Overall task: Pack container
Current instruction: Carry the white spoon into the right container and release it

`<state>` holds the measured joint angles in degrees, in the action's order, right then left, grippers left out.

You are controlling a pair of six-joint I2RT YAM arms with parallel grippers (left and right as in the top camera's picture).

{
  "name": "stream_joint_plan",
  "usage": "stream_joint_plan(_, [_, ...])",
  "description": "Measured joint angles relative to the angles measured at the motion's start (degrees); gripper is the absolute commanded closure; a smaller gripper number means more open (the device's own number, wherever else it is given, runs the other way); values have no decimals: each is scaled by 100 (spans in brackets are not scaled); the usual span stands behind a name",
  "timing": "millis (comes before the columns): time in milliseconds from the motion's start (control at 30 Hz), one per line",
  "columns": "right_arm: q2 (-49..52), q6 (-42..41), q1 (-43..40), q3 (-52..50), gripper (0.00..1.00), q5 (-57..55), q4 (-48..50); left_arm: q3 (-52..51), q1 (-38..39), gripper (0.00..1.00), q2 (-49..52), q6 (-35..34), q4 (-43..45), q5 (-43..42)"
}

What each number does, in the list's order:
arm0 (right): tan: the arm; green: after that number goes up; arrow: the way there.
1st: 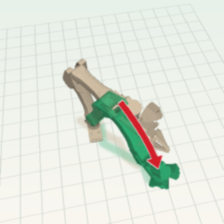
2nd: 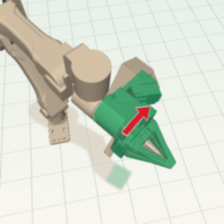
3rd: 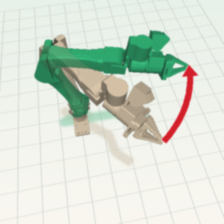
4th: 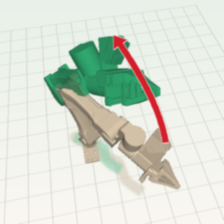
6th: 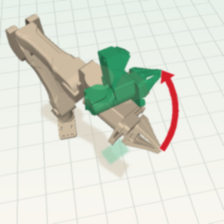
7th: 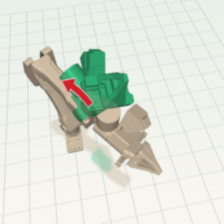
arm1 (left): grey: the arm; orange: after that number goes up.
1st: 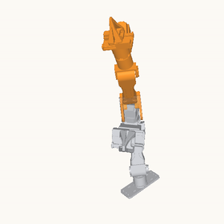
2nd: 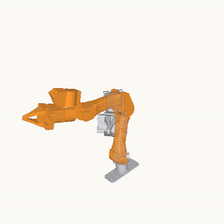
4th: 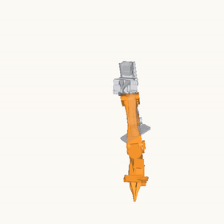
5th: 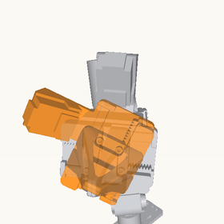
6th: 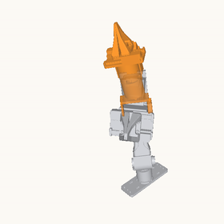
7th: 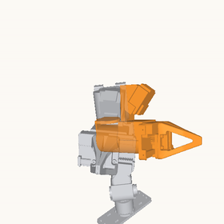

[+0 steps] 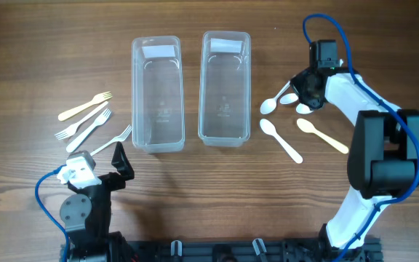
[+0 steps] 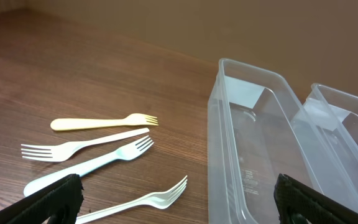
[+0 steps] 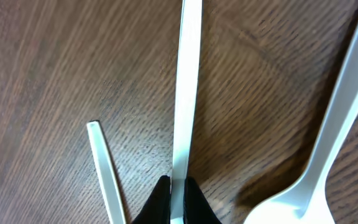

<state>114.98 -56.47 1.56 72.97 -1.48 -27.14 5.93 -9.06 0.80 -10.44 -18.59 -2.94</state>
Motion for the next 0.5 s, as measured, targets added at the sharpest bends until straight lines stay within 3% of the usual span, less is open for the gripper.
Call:
stream_joint_plan(300, [-50, 1078, 0, 1364, 96, 0, -232, 0, 0, 0, 0, 0, 0, 0])
stream_joint_plan(500, [-262, 2623, 153, 1967, 96, 608, -315, 0, 0, 0, 0, 0, 0, 2])
